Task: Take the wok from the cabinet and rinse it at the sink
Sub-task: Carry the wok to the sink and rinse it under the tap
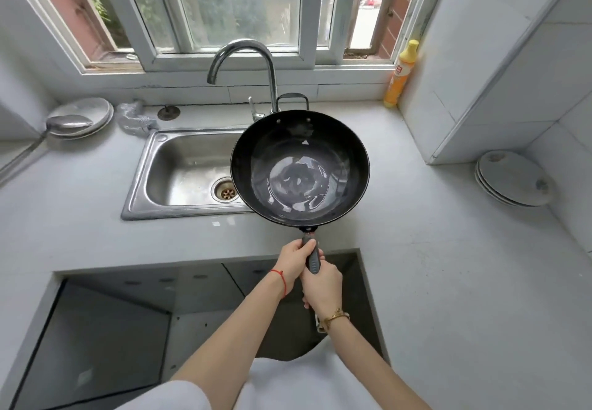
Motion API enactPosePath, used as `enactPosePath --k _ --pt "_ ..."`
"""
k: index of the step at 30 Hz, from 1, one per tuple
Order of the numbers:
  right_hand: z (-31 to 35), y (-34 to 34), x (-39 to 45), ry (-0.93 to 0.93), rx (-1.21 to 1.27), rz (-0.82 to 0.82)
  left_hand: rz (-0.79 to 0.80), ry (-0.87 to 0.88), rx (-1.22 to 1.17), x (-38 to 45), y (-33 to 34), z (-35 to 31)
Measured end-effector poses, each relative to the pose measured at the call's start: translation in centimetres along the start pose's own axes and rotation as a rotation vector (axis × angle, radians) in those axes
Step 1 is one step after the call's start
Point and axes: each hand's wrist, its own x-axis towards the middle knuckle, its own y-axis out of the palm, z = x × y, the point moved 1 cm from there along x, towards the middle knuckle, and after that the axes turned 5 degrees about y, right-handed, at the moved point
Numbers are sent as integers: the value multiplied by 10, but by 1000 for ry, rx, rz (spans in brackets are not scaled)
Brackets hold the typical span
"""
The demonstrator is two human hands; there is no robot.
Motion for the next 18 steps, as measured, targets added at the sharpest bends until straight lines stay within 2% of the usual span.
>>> enactPosePath --k 18 --pt "28 146 -69 6 11 40 1 44 32 -34 -165 -12"
